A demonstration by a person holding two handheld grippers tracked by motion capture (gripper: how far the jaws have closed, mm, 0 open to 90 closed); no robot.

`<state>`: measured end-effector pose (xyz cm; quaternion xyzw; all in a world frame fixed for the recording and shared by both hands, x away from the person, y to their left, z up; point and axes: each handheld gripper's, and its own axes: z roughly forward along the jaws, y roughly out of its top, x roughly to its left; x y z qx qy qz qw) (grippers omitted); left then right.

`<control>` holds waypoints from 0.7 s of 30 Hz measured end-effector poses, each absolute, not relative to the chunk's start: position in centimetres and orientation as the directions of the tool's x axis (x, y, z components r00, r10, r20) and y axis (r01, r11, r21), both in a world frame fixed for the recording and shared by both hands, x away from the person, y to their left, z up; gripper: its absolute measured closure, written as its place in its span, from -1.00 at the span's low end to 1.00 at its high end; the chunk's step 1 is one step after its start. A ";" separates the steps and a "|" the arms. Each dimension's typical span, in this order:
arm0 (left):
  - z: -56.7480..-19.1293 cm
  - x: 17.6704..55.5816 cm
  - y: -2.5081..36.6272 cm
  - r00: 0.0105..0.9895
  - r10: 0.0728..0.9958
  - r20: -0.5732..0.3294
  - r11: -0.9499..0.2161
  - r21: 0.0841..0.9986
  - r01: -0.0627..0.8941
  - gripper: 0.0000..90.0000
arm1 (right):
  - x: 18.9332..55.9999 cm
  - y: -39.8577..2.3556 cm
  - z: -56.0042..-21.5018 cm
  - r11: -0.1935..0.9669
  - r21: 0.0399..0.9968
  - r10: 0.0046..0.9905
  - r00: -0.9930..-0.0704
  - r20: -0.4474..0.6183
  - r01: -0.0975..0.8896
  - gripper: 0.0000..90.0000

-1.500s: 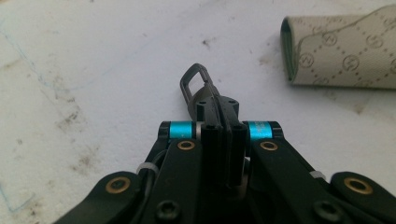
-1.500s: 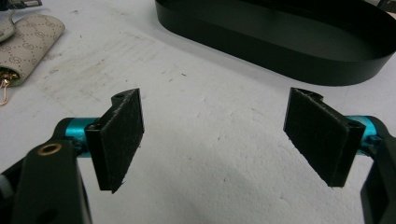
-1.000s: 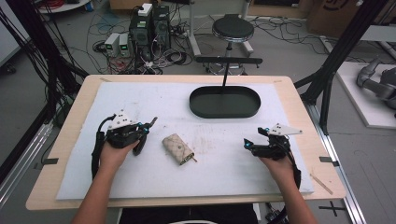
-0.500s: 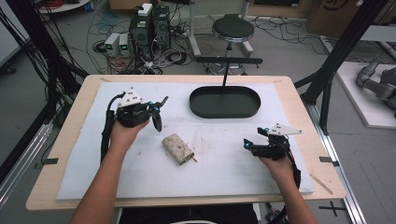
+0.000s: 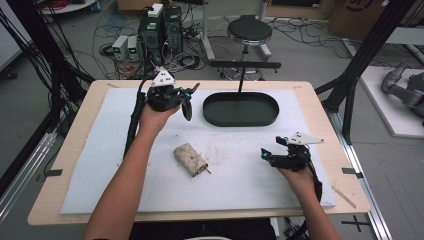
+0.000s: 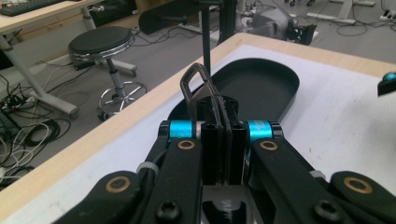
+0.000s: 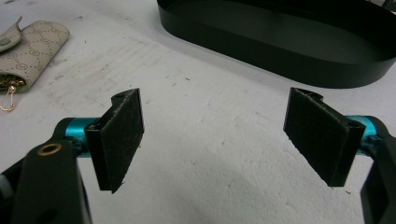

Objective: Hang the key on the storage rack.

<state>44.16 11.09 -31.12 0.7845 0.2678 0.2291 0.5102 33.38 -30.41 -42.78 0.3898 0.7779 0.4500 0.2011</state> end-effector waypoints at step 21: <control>-29.0 49.5 6.1 0.738 0.664 0.122 -0.375 0.908 0.187 0.95 | 33.7 -30.8 -43.0 0.277 0.856 0.790 -0.610 0.056 0.437 -0.54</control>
